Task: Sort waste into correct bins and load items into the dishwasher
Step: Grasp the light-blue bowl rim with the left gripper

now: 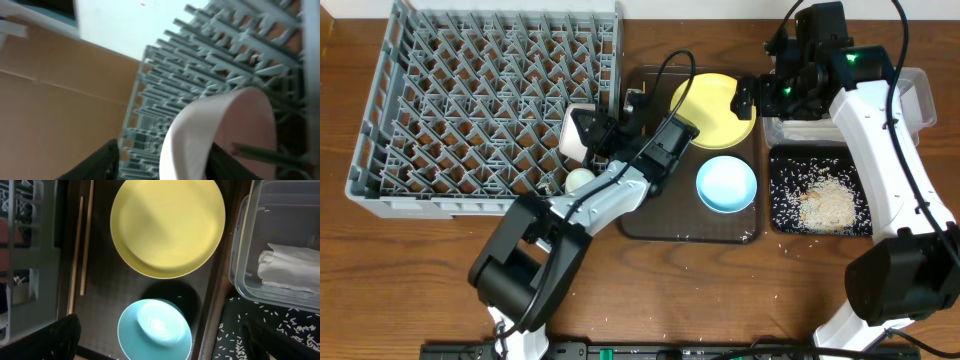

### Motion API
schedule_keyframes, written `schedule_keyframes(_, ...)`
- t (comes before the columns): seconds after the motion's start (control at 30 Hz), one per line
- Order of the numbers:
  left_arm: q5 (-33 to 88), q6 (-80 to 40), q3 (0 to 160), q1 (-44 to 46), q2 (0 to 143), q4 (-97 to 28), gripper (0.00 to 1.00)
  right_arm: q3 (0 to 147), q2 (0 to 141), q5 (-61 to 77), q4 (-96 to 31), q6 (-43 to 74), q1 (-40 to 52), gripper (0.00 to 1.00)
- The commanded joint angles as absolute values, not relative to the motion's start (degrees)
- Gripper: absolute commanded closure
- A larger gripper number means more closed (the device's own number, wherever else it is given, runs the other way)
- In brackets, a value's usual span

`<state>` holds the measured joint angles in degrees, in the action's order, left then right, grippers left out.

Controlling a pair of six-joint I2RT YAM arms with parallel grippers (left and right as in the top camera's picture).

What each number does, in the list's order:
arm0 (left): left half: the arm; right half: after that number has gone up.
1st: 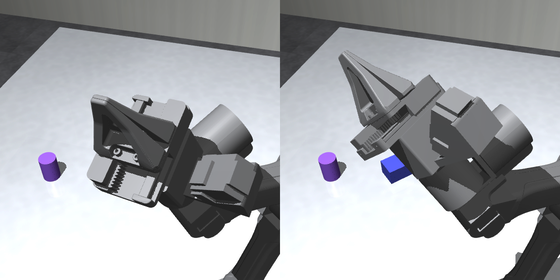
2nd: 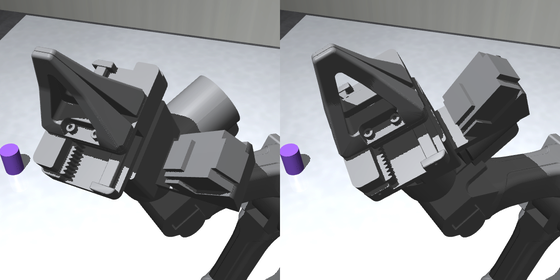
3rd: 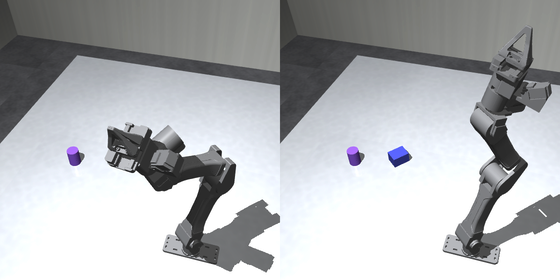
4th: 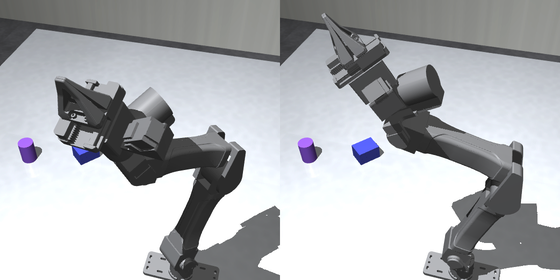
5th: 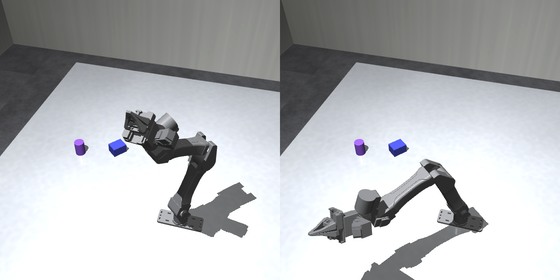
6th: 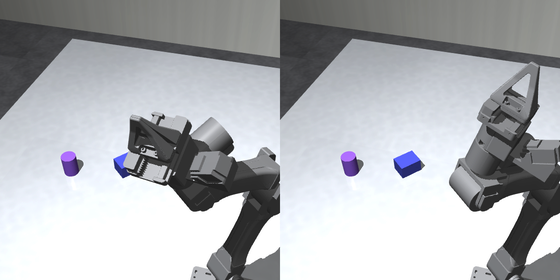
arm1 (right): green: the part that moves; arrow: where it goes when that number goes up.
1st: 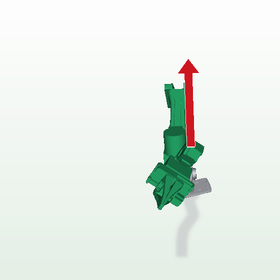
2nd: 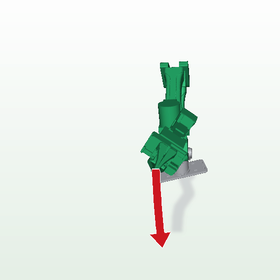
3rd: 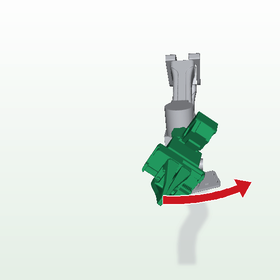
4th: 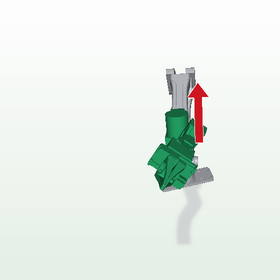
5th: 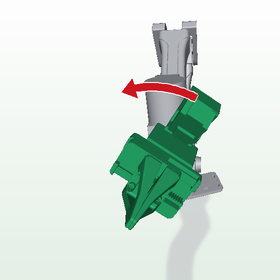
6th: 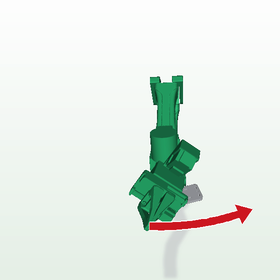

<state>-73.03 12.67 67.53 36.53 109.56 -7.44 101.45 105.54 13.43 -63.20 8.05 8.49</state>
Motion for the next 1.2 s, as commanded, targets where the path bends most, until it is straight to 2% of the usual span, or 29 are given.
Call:
schedule_keyframes(0.0,-64.58,11.31,67.75,36.58,102.65,-7.22,0.37,101.45,105.23,13.32,-63.24,7.64,8.80,0.01)
schedule_keyframes(0.03,-61.10,10.44,67.75,36.58,100.66,-7.57,0.31,101.45,105.23,13.32,-63.24,7.62,8.82,0.01)
schedule_keyframes(0.17,-39.57,-1.06,67.75,36.51,91.68,-14.33,0.23,101.45,105.23,13.32,-63.24,7.62,8.84,0.01)
schedule_keyframes(0.27,-15.86,-11.55,67.75,35.86,87.29,-19.20,0.23,101.45,105.23,13.30,-63.24,7.62,9.04,0.01)
schedule_keyframes(0.37,-2.98,-21.71,67.72,35.83,87.11,-21.69,0.23,101.45,105.23,13.32,-63.26,7.62,9.02,0.01)
schedule_keyframes(0.53,-0.34,-38.83,67.72,37.52,90.63,-25.93,0.23,101.45,105.23,13.30,-63.24,7.62,9.02,0.01)
schedule_keyframes(0.7,2.46,-45.67,67.72,39.00,95.09,-25.39,0.23,101.45,105.23,13.30,-63.26,7.62,9.04,0.01)
schedule_keyframes(0.9,3.20,-47.86,67.72,39.72,100.90,-20.38,0.22,101.45,105.23,13.30,-63.24,7.62,9.02,0.01)
schedule_keyframes(1.07,8.32,-49.87,67.72,39.75,106.43,-14.83,0.22,101.45,105.23,13.32,-63.24,7.62,9.04,0.01)
schedule_keyframes(1.17,10.07,-49.87,67.72,39.75,109.16,-13.08,0.25,101.45,105.23,13.30,-63.24,7.62,9.02,0.01)
